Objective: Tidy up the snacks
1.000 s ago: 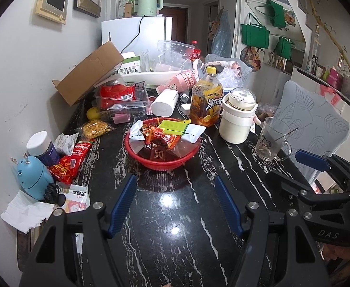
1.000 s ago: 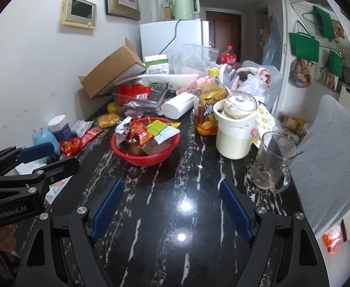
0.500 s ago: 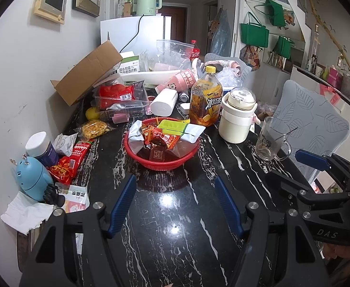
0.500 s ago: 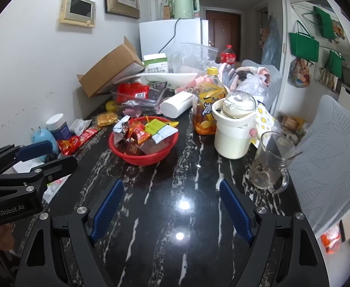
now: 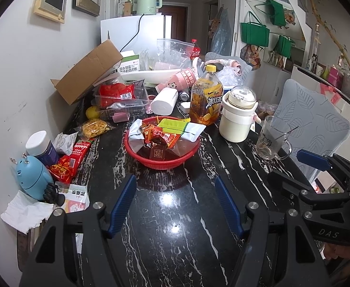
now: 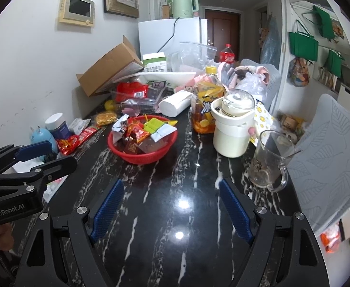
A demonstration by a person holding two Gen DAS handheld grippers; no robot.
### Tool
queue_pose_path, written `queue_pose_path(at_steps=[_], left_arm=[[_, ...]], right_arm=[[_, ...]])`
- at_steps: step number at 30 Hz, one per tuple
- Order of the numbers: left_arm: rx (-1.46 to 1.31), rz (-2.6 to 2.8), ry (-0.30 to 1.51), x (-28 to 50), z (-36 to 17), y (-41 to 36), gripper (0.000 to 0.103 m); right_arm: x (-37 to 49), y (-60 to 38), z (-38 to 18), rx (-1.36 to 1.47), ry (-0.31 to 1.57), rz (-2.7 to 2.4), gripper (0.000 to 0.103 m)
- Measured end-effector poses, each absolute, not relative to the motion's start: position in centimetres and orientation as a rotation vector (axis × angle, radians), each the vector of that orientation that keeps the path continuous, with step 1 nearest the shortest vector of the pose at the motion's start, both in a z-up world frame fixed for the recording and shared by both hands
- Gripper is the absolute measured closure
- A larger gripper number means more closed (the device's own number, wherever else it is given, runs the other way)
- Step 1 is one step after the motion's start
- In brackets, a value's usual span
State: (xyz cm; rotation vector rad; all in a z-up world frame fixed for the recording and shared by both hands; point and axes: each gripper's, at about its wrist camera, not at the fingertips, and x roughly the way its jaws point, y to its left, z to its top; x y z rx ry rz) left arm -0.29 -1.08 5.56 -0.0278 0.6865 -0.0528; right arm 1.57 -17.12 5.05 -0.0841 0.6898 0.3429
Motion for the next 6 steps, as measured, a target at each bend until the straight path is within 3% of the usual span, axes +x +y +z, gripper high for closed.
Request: queue_pose_path(at_steps=[6], left_arm=[[-0.04,-0.052,0.706,-0.06,4.94,-1.12,0.036]], right_arm=[[1.3,-17.35,4.65,-0.082,0.697,0.336,0.02]])
